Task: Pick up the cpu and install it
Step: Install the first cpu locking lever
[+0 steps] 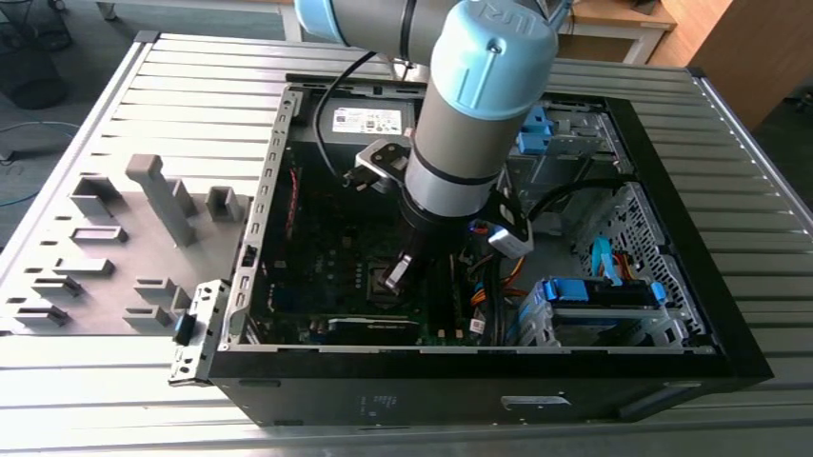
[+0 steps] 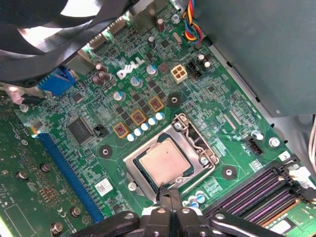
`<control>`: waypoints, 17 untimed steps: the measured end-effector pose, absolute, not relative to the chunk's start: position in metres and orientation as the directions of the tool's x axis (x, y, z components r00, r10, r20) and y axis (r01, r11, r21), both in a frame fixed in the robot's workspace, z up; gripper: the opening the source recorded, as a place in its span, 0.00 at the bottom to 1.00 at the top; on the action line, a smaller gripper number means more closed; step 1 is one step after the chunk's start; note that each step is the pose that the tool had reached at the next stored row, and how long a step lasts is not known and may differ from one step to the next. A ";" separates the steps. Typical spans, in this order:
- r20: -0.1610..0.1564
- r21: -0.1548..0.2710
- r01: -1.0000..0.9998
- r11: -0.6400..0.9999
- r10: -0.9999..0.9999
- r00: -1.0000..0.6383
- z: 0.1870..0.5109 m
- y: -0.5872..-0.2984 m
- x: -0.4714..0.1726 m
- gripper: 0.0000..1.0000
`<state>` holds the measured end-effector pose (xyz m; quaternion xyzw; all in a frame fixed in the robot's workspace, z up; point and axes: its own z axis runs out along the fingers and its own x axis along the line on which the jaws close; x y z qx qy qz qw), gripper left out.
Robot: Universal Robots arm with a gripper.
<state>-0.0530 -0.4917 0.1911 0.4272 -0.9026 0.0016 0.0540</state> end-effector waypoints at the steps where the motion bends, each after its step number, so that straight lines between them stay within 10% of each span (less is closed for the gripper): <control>1: 0.099 0.043 -0.771 0.635 -0.771 -0.629 0.191 -0.492 -0.053 0.11; 17: 0.095 0.047 -0.771 0.635 -0.771 -0.629 0.188 -0.492 -0.049 0.11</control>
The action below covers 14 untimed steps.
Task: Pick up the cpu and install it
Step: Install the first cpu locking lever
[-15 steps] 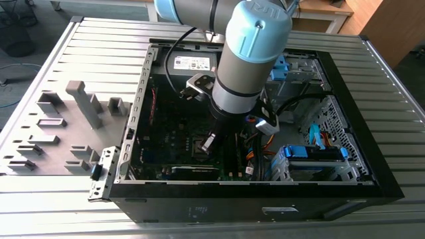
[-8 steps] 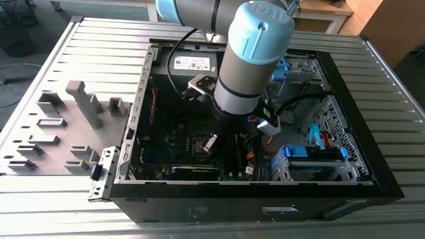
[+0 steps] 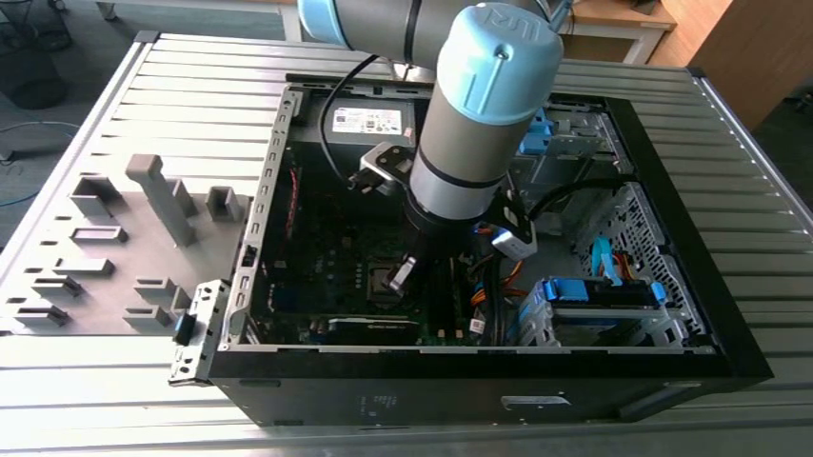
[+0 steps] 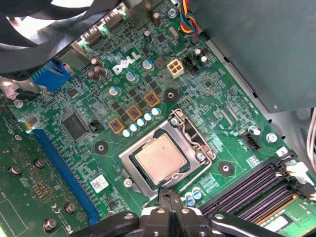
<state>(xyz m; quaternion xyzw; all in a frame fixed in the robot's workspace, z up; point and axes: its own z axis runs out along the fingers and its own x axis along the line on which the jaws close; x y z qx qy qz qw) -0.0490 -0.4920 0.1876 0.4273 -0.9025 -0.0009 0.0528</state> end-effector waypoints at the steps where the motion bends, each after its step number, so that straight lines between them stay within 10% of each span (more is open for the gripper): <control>1: 0.094 0.047 -0.771 0.635 -0.772 -0.629 0.187 -0.492 -0.049 0.11; 14: 0.094 0.047 -0.771 0.635 -0.772 -0.629 0.187 -0.497 -0.050 0.11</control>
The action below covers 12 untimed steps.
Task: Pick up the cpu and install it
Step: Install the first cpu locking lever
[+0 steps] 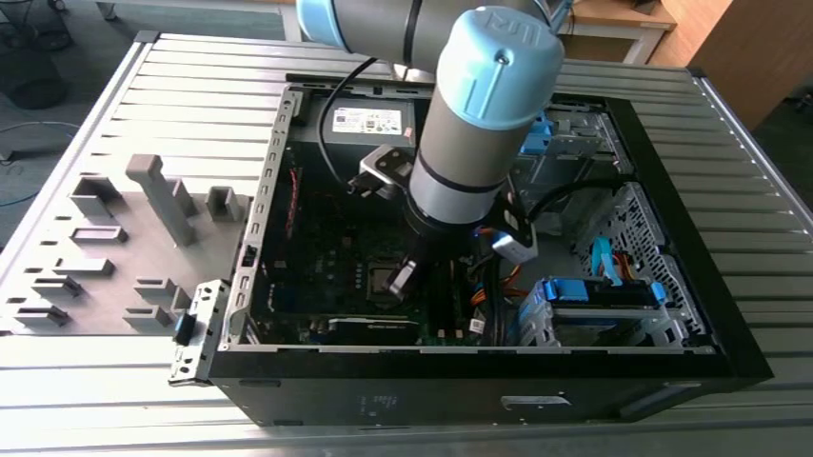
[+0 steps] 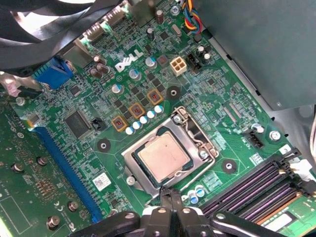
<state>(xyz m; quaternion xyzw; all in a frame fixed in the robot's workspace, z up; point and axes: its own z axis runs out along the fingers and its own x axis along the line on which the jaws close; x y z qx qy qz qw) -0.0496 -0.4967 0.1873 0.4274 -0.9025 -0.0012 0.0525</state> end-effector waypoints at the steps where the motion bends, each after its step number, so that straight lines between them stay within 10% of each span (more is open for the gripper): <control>1: 0.093 0.047 -0.771 0.635 -0.772 -0.629 0.187 -0.497 -0.050 0.11; 12: 0.090 0.048 -0.771 0.635 -0.772 -0.630 0.197 -0.499 -0.052 0.11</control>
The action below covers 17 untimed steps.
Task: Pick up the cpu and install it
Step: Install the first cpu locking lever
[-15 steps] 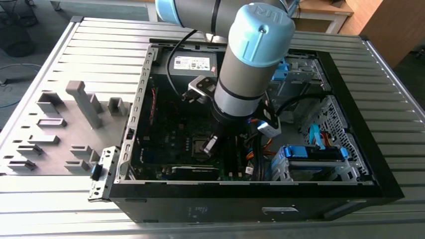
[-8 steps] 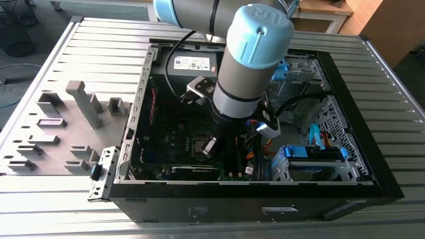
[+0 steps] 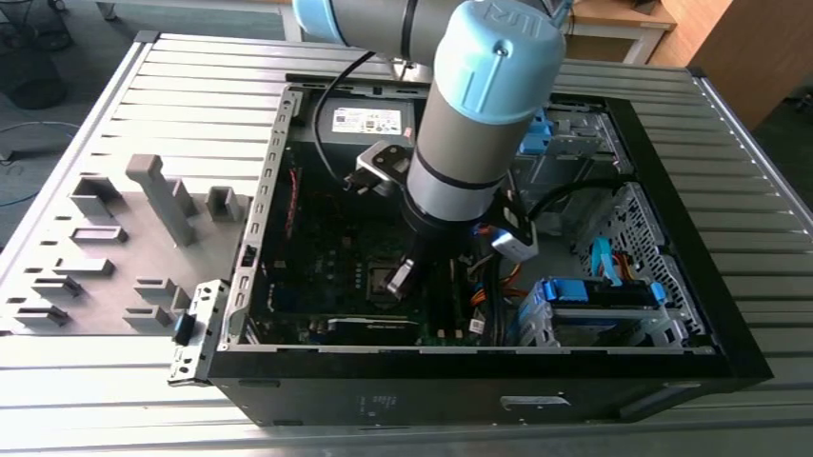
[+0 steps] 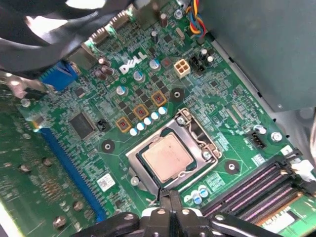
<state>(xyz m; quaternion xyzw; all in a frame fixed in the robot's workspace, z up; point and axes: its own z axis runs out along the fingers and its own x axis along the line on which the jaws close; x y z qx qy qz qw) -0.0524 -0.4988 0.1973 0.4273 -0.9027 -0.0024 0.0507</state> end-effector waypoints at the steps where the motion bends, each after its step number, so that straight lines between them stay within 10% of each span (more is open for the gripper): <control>1: 0.089 0.048 -0.771 0.635 -0.772 -0.630 0.201 -0.499 -0.052 0.11; 17: 0.086 0.044 -0.772 0.635 -0.772 -0.630 0.252 -0.499 -0.053 0.11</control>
